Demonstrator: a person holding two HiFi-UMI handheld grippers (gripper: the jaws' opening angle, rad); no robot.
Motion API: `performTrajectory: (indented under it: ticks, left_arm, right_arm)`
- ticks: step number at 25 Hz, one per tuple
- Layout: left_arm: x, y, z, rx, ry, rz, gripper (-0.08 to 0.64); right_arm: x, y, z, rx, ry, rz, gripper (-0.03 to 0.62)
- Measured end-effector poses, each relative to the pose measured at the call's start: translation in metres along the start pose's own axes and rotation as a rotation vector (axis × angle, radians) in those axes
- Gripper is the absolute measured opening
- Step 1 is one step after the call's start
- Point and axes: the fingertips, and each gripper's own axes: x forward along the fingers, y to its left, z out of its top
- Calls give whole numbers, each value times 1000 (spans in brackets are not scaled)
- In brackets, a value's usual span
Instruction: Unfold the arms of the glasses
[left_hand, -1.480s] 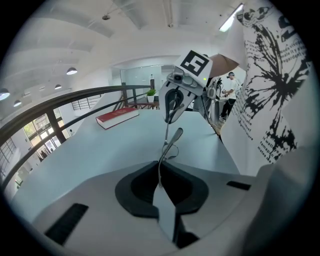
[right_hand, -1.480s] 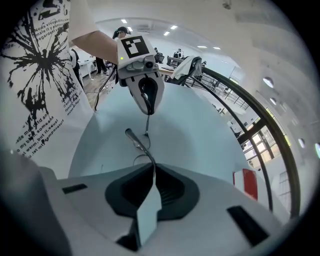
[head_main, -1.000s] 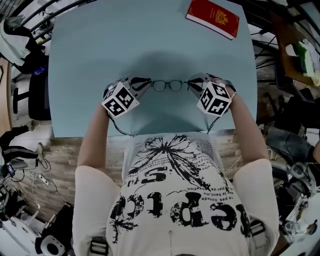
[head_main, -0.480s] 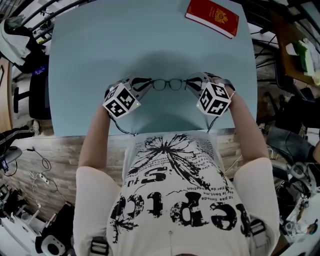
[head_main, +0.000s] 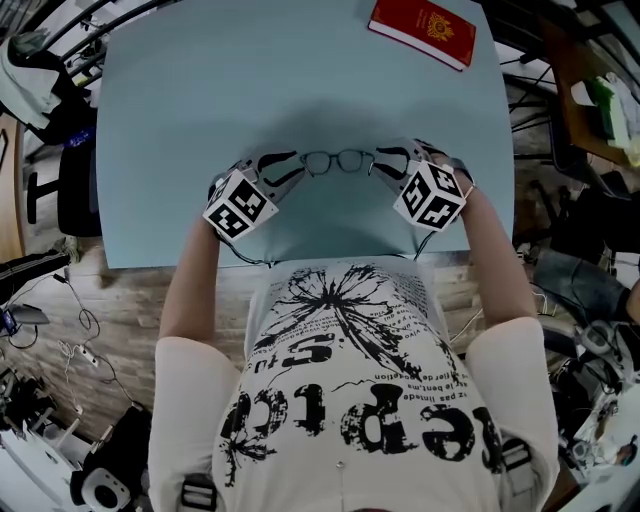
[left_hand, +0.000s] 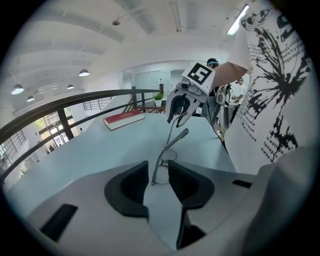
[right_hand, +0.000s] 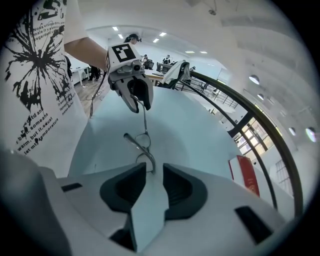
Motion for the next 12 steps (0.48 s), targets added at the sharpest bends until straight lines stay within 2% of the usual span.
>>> performTrajectory:
  ticks: [2,7,12]
  left_arm:
    - [-7,-1,5,-9,-32,36,124]
    - [-36,-7,26,-40,-118,133,123]
    - [-69,-12,51,-78,-238,274,50]
  right_arm:
    - [-7,-2,-4,21,3,-37,114]
    - [-29,-8,-9,126,-38,-176,32]
    - [-58,-5,11,225,-201,-300,12]
